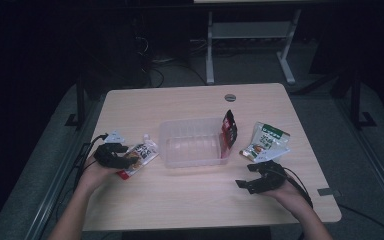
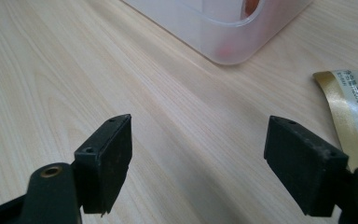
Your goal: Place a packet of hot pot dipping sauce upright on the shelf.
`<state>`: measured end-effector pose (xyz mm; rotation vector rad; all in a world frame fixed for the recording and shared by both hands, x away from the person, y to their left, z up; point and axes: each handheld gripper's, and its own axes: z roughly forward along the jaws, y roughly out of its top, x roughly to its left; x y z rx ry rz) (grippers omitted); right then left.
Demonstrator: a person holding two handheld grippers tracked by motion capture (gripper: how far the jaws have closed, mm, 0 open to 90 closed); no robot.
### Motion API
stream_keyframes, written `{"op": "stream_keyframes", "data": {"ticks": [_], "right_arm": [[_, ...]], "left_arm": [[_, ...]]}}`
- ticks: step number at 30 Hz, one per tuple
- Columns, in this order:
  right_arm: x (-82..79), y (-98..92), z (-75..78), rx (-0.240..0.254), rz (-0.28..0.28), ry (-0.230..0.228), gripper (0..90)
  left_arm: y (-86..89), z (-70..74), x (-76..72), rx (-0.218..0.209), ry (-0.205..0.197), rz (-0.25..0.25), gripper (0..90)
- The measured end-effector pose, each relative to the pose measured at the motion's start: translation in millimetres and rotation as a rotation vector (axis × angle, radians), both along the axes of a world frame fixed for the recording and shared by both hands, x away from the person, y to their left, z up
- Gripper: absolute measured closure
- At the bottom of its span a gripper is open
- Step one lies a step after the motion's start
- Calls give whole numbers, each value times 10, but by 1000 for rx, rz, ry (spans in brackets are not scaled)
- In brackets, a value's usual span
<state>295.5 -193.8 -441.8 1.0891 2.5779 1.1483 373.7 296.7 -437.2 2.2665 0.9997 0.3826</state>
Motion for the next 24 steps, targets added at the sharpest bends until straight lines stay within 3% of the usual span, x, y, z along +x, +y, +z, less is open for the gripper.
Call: {"op": "stream_keyframes", "data": {"ticks": [3,7,8,11,14,18,24], "right_arm": [[-1,-15,2,-1,-4,2,229],[1,-31,3,1,-10,0,233],[1,-33,3,-1,-9,0,233],[2,-31,-2,-5,-8,0,234],[-2,-7,0,-10,0,-3,235],[-4,-2,-1,-13,0,2,236],[3,-37,1,-7,-10,-2,236]], "left_arm": [[-16,-18,92,-27,22,24,413],[4,-27,111,-28,27,27,677],[28,-10,110,-31,21,33,677],[90,27,113,-50,16,65,874],[116,-33,180,-19,23,109,896],[118,-113,244,-17,43,115,897],[104,-123,220,-25,71,62,898]]}}
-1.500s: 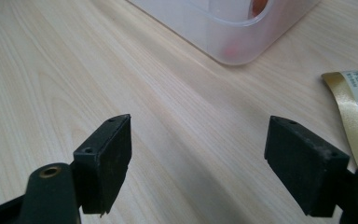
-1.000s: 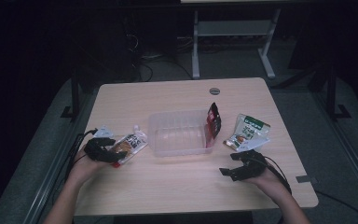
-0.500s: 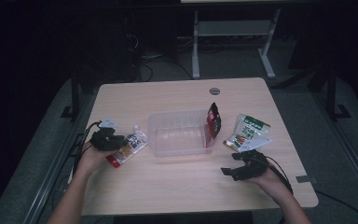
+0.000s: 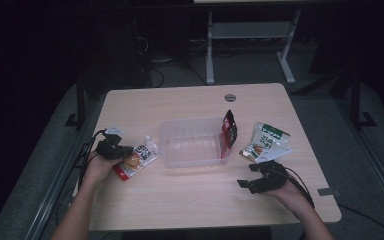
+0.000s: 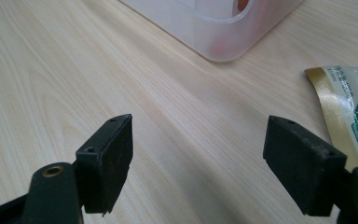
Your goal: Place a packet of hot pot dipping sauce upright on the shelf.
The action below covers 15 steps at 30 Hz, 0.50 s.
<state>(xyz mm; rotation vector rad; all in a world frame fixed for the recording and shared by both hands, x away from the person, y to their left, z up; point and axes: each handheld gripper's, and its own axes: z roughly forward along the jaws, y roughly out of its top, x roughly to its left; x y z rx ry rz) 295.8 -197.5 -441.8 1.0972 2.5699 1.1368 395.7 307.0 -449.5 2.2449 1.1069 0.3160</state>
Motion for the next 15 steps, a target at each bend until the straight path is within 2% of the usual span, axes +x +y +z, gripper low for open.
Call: {"op": "stream_keyframes", "data": {"ticks": [2,4,5,6,11,15], "right_arm": [[-5,2,4,-2,-1,2,237],[-11,4,6,-2,10,-13,237],[-13,0,10,-1,11,-14,237],[-17,1,15,2,3,-5,237],[-9,-8,10,-1,1,-3,237],[-14,-9,14,4,-3,-3,237]], "left_arm": [[-44,0,-24,1,11,-34,898],[-105,17,-75,21,27,-91,897],[-105,17,-75,21,27,-91,897],[-138,26,-118,26,40,-122,897],[-173,39,-235,39,62,-165,897],[-176,35,-344,4,96,-174,897]]}}
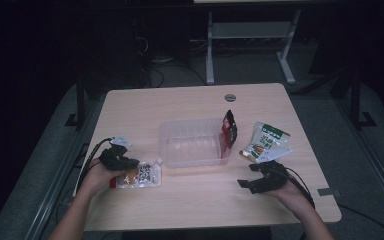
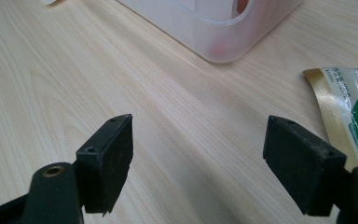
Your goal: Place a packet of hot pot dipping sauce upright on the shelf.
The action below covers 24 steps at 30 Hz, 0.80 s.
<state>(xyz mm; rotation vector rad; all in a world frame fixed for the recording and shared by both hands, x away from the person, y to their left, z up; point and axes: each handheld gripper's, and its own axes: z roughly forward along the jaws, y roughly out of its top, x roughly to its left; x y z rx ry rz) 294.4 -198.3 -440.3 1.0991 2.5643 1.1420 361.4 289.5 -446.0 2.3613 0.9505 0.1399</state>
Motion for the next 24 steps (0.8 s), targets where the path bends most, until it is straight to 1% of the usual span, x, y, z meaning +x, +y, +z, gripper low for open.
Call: {"op": "stream_keyframes", "data": {"ticks": [1,2,3,4,6,7,8,9,10,11,12,13,14,15,16,17,18,19,20,21,24], "right_arm": [[-3,0,5,0,0,-2,237],[-3,0,5,0,0,-2,237],[-3,1,5,0,0,-2,237],[-3,1,5,0,0,-2,237],[1,4,3,-1,2,-3,237],[2,6,3,-1,2,-3,237],[1,7,5,-1,2,-3,237],[-1,6,6,1,1,-4,237],[-2,5,5,1,1,-4,237],[-2,3,3,2,-2,-2,237],[-2,3,3,2,-2,-2,237],[1,0,1,3,-3,0,237],[2,-1,1,3,-3,-1,237],[2,-4,2,2,-2,-4,237],[2,-4,2,2,-2,-4,237],[-2,-2,6,2,-3,-2,237],[-3,0,6,1,-3,-2,237],[-1,3,5,-1,-1,-3,237],[-1,3,5,-1,-1,-3,237],[2,11,4,-2,2,-4,237],[0,19,7,-4,2,-5,237]], "left_arm": [[-8,-2,-64,-8,3,-2,897],[-8,-2,-64,-8,3,-2,897],[2,0,-119,-17,-3,4,897],[2,0,-119,-17,-3,4,896],[56,39,-141,-4,-18,20,896],[113,77,-142,-5,-33,36,896],[151,98,-145,-8,-38,53,896],[264,130,-154,5,-55,92,896],[264,130,-154,5,-55,92,896],[395,142,-185,28,-72,120,896],[395,142,-185,28,-72,120,896],[535,162,-232,39,-77,169,896],[629,170,-255,37,-78,200,896],[681,167,-270,38,-72,213,896],[681,167,-270,38,-72,213,896],[776,124,-312,34,-52,228,896],[776,124,-312,34,-52,228,896],[797,61,-358,28,-29,232,896],[797,61,-358,28,-29,232,896],[800,30,-363,7,-9,220,896],[795,13,-349,-3,3,215,896]]}}
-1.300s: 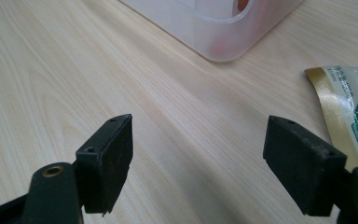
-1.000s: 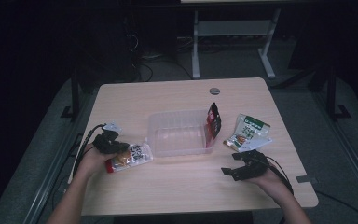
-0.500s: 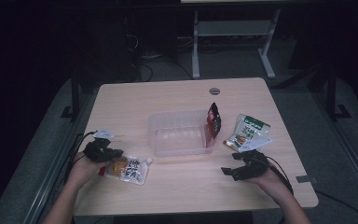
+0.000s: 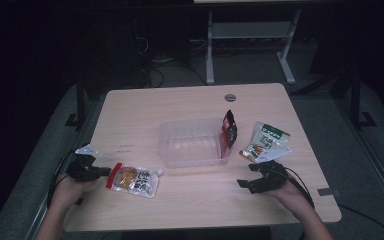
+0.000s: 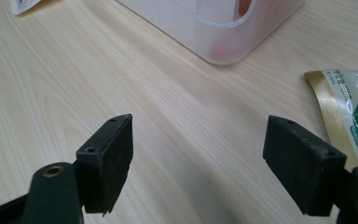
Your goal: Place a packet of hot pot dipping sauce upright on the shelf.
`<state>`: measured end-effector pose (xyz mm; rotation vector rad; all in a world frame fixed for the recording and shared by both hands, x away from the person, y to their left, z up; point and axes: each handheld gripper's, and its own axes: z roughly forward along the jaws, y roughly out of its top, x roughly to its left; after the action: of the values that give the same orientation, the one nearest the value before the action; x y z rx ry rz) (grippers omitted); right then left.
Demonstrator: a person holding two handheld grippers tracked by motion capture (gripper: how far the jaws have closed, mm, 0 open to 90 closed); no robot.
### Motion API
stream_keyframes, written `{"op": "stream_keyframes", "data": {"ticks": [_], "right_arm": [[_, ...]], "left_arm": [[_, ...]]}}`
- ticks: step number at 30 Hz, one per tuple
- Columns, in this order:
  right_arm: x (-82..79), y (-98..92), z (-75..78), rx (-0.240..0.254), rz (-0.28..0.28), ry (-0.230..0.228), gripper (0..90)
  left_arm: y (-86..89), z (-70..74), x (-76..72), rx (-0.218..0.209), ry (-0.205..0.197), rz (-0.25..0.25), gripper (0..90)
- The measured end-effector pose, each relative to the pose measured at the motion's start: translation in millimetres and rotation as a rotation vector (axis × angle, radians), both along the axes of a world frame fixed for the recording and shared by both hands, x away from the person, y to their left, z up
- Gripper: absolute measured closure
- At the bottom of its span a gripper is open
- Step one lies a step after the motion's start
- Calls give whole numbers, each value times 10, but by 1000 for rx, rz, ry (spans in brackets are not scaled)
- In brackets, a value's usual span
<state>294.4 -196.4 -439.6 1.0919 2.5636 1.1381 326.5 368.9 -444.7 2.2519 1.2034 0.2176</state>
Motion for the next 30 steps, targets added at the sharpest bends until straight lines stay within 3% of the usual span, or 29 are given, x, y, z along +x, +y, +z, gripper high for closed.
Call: {"op": "stream_keyframes", "data": {"ticks": [4,6,12,15,17,30], "right_arm": [[0,-9,1,1,1,-3,237],[7,-23,-2,1,0,-4,237],[4,-19,1,2,0,-4,237],[4,-11,-1,-1,3,-4,237],[4,-12,0,0,2,-4,237],[2,-1,1,-2,4,-1,237]], "left_arm": [[-38,-20,12,-3,13,-18,896],[-64,-27,8,-25,14,-28,897],[-221,-26,2,-36,26,-102,896],[-373,-23,-8,-51,34,-156,896],[-455,-28,-27,-70,43,-167,896],[-981,6,-112,-67,40,-331,895]]}}
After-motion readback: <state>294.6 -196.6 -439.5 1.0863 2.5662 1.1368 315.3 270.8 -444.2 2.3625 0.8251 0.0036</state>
